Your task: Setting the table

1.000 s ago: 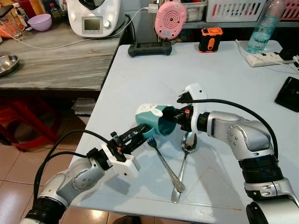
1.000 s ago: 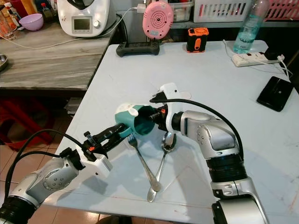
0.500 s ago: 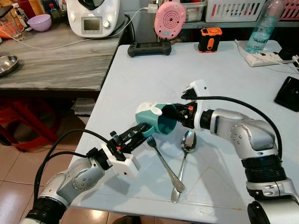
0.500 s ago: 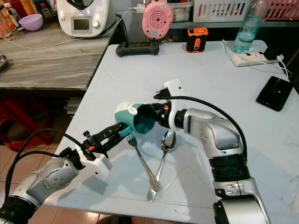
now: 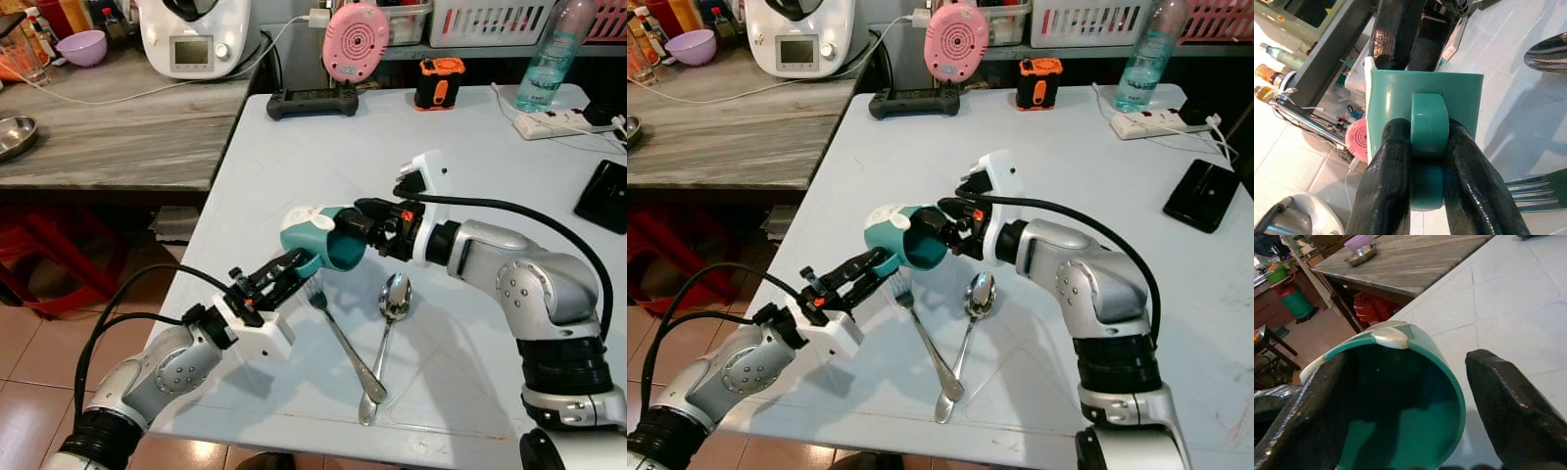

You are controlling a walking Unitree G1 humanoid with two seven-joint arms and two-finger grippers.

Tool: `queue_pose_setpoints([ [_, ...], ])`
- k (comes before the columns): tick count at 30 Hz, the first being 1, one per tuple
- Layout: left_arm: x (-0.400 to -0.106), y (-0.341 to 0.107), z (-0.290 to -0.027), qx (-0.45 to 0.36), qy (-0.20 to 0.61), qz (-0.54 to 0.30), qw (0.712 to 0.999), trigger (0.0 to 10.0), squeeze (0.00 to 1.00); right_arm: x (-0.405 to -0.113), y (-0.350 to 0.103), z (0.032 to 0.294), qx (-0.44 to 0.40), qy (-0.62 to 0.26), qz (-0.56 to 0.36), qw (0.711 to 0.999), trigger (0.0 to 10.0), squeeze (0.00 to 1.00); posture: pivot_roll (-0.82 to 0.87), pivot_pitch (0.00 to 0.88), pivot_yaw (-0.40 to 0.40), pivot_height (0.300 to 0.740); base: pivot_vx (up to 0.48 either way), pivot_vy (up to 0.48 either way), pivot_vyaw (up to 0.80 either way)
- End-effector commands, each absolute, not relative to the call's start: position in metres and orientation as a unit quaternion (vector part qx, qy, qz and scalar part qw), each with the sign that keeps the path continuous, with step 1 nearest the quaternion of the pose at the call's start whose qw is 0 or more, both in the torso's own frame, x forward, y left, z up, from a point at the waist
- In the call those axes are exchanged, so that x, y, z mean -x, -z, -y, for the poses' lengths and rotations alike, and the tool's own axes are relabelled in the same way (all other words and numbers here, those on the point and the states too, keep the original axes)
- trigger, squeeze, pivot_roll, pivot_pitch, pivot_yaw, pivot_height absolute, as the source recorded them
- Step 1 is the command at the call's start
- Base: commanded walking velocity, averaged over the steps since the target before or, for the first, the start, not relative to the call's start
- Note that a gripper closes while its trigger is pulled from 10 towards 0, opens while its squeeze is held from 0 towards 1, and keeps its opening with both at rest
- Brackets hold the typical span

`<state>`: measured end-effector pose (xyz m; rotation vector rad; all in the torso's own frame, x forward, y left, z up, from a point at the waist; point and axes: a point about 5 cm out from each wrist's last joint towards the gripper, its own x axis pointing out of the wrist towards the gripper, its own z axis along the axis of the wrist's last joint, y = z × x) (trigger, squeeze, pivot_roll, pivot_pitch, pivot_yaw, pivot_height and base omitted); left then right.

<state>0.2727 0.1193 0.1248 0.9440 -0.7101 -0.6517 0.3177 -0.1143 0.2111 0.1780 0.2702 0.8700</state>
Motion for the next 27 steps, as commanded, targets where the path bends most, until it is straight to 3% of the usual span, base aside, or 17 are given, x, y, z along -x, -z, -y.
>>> queue_pose_setpoints([
  [1,-0.274,-0.118,-0.121,-0.446,0.311,0.307,0.781,0.2,0.00,-0.310,-0.220,0.106,-0.089,-0.445,-0.110,0.885,10.0,1.00,-0.13,0.125,0.094,0.740,0.000,0.000,0.00],
  [17,-0.290,-0.119,-0.129,-0.407,0.257,0.264,0.836,1.9,0.00,-0.275,-0.229,0.104,-0.100,-0.485,-0.031,0.868,10.0,1.00,-0.13,0.124,0.096,0.740,0.000,0.000,0.00],
  [27,-0.302,-0.121,-0.131,-0.323,0.251,0.207,0.889,2.4,0.00,-0.246,-0.232,0.095,-0.110,-0.554,0.005,0.825,10.0,1.00,-0.13,0.120,0.100,0.740,0.000,0.000,0.00],
])
